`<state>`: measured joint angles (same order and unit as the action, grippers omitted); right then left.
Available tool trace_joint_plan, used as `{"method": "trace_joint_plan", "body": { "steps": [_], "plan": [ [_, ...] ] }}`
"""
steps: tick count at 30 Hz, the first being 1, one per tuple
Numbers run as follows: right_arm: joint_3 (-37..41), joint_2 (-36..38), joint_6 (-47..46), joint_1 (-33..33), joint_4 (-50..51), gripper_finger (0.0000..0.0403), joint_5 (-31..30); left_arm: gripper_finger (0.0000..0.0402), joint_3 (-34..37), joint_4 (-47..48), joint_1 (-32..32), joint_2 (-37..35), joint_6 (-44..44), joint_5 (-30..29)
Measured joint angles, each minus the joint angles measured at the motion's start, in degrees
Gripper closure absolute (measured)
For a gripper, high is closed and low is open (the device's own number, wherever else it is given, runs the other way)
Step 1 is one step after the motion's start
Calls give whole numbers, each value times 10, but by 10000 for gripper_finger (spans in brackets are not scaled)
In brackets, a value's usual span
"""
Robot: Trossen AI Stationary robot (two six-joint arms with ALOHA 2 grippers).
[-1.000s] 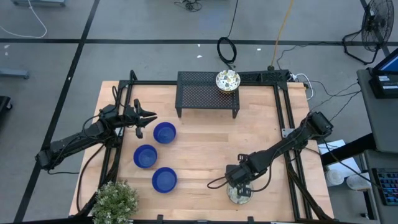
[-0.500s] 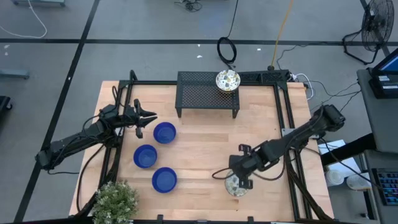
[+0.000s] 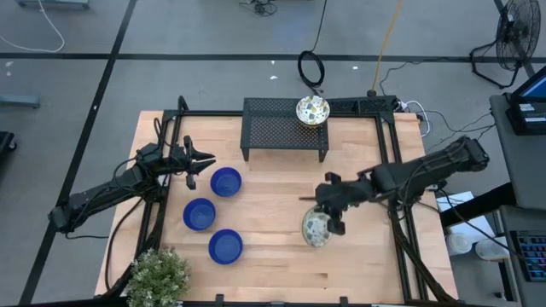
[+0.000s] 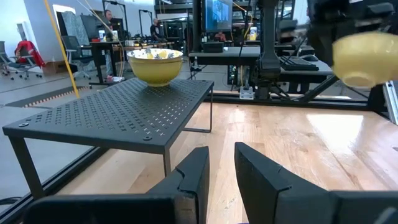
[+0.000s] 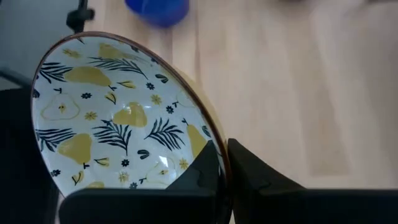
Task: Pick & Place Mini bowls
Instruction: Stack the white patterned bowl on the white patterned bowl on the shelf
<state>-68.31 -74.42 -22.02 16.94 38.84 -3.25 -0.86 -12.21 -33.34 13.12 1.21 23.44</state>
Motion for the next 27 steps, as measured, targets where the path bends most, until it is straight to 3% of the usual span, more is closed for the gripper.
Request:
{"method": "trace_joint_plan", "body": {
  "steps": [6, 11, 14, 21, 27],
  "plan": [
    [0, 29, 99, -75, -86, 398, 12, 321, 0, 0, 0, 0, 0, 0],
    [-4, 43, 137, -161, -163, 398, 81, 321, 0, 0, 0, 0, 0, 0],
    [-27, 42, 140, -221, -158, 398, 98, 321, 0, 0, 0, 0, 0, 0],
    [-138, -1, 138, -355, -158, 399, 168, 321, 0, 0, 0, 0, 0, 0],
    [-278, -92, 115, -419, -114, 399, 139, 321, 0, 0, 0, 0, 0, 0]
  ]
}}
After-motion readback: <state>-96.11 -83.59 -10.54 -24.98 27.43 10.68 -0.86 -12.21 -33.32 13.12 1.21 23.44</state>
